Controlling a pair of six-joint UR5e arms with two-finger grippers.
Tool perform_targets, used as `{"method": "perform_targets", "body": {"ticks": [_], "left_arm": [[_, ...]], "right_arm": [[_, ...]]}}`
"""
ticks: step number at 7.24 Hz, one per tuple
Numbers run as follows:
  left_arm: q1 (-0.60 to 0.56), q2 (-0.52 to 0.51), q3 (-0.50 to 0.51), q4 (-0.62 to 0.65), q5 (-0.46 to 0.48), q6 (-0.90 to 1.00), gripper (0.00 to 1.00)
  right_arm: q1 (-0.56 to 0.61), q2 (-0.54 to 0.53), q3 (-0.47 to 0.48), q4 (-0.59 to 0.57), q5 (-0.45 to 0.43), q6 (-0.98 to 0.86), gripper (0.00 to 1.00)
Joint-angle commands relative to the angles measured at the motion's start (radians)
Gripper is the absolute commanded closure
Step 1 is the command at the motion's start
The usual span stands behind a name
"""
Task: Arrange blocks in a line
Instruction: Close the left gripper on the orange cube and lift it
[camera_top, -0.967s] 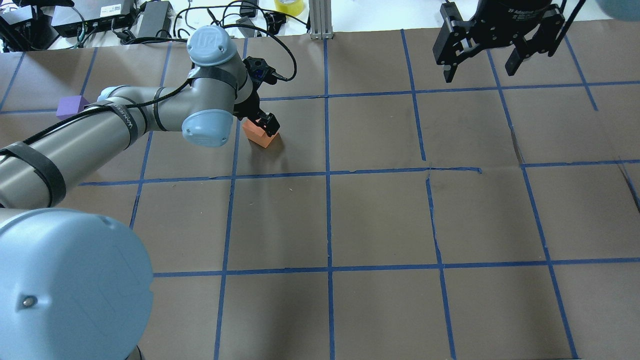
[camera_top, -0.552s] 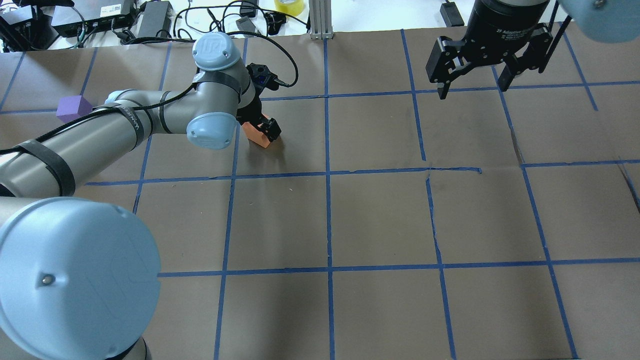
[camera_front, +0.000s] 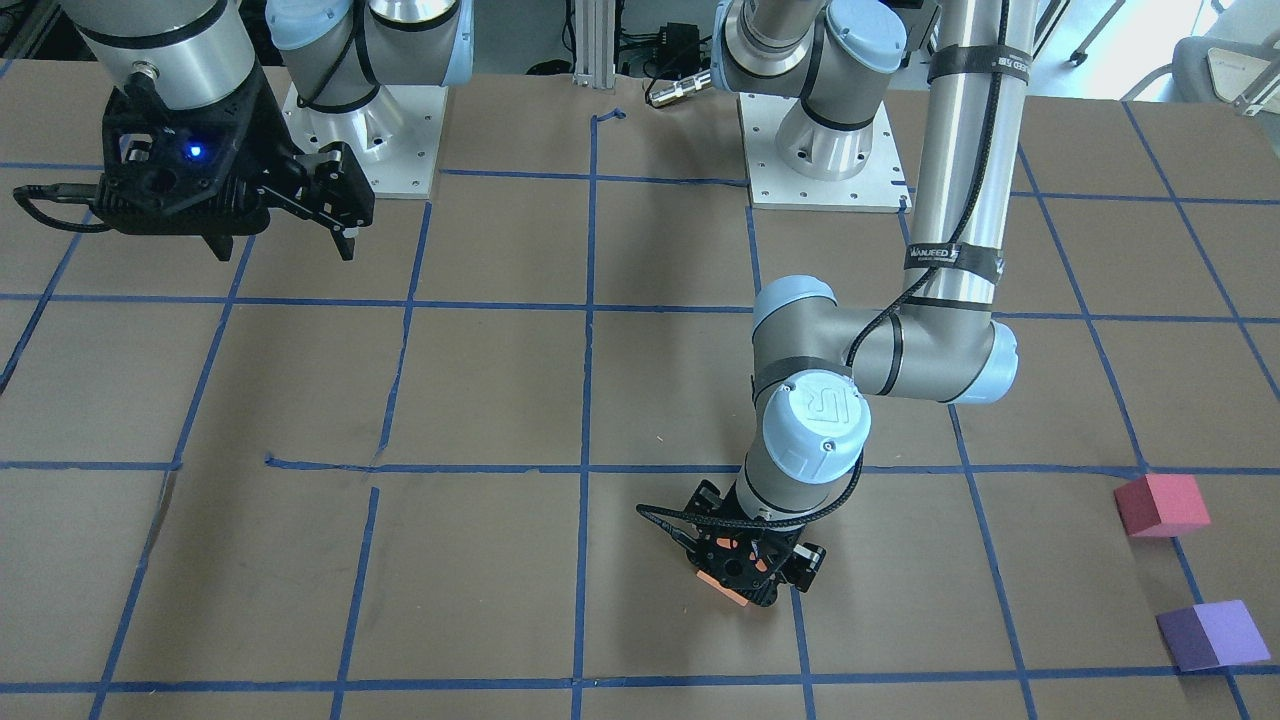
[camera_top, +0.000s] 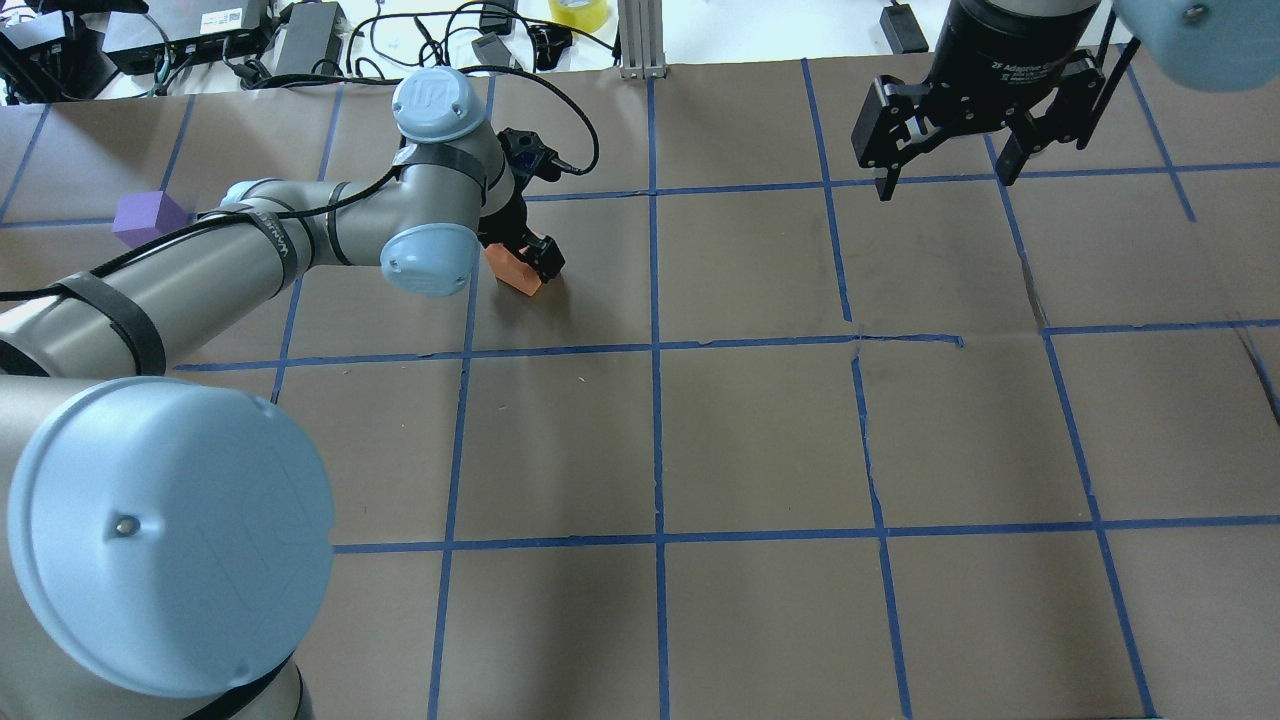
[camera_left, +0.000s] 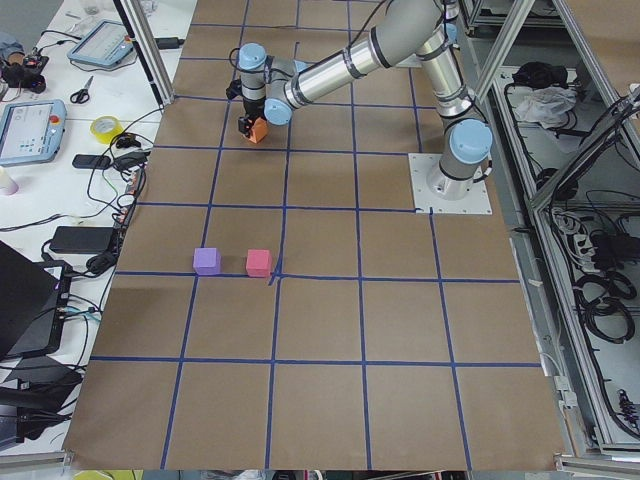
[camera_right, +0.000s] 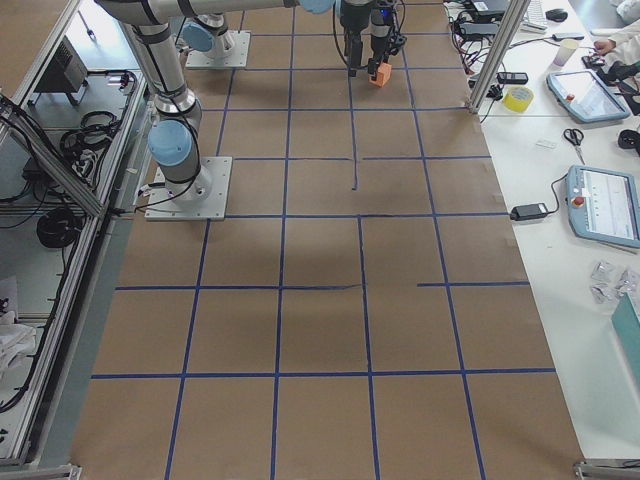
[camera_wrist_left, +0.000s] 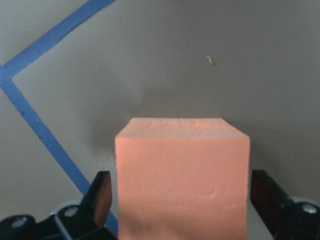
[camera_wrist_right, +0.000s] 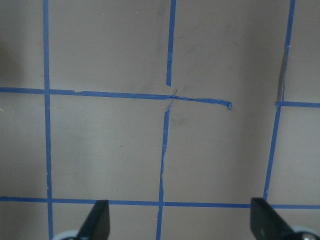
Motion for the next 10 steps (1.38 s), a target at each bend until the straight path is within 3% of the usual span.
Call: {"method": "perform_targets", "body": {"ticks": [1,3,6,7,8,9,10], "left_arm": [[-0.005,-0.014,0.027,-0.007,0.000,0.008,0.04],[-0.010,-0.021,0.029,-0.008,0.000,0.008,0.07],[-0.010,-0.011,0.026,-0.011,0.040,0.002,0.75],[-0.010,0.011,0.033,-0.017,0.043,-0.001,0.81],[-0.002,0.029,0.030,-0.030,0.069,-0.007,0.82],[0.034,0.043,0.036,-0.029,0.147,-0.071,0.92],[0.085,0.073,0.035,-0.032,0.164,-0.089,0.92]], "right_arm": [[-0.005,0.006,0.005,0.008,-0.002,-0.009,0.00],[-0.003,0.013,0.013,-0.009,-0.001,-0.009,0.00],[-0.003,0.015,0.014,-0.009,-0.002,-0.006,0.00],[-0.003,0.013,0.014,-0.009,-0.002,-0.002,0.00],[-0.005,0.006,0.014,-0.007,-0.005,-0.016,0.00],[-0.005,0.007,0.013,-0.009,-0.005,-0.013,0.00],[-0.006,0.009,0.013,-0.009,-0.005,-0.014,0.00]]}}
